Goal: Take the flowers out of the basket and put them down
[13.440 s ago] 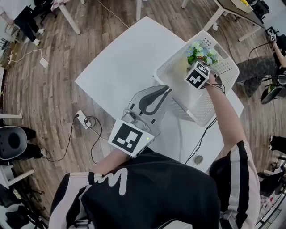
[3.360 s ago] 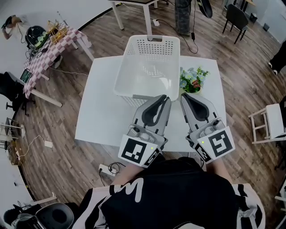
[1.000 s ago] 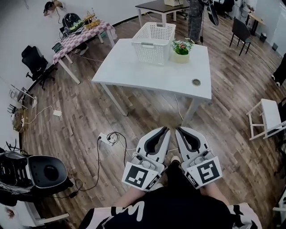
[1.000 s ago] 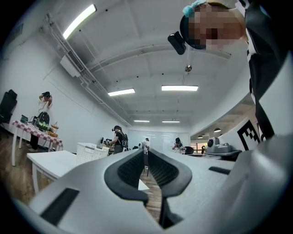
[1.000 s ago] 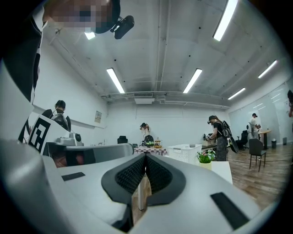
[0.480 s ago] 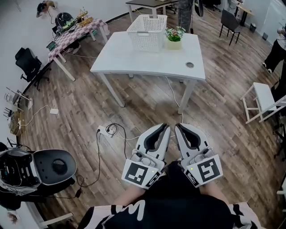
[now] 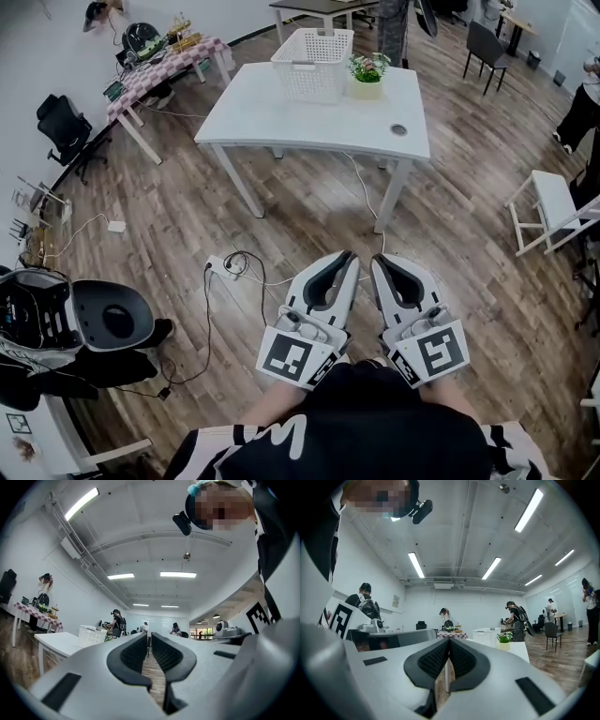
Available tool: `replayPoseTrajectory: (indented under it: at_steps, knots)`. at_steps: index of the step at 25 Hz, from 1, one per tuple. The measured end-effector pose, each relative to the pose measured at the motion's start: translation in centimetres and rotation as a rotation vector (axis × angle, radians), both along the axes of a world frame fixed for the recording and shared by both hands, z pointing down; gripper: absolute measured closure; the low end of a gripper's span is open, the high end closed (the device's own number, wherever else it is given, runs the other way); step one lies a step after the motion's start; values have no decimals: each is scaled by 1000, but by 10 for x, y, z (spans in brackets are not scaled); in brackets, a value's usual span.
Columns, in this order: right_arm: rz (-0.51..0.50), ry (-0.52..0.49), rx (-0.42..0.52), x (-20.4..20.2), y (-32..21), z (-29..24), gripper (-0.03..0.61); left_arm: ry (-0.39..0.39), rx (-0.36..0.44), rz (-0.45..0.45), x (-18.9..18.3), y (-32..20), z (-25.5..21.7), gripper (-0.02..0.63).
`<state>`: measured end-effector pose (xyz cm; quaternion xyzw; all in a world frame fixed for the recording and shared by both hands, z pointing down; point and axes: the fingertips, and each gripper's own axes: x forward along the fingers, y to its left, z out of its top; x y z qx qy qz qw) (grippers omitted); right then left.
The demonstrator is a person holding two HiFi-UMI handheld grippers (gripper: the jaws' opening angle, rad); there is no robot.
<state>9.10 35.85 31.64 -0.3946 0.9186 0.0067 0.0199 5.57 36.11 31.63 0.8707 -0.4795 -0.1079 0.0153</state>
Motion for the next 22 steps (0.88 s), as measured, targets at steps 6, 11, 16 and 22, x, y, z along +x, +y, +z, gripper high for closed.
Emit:
replayPoseTrajectory:
  at_steps: [6, 11, 16, 22]
  knots:
    - [9, 16, 3, 7, 5, 2, 561, 3, -6, 0, 6, 6, 2, 583]
    - [8, 4, 4, 9, 6, 2, 561, 4, -8, 6, 9, 6, 5, 583]
    - [-1, 4, 11, 3, 10, 2, 561, 4, -9, 19, 9, 8, 6, 583]
    - [-3, 10, 20, -1, 11, 3, 561, 2, -2, 30, 8, 6, 7, 583]
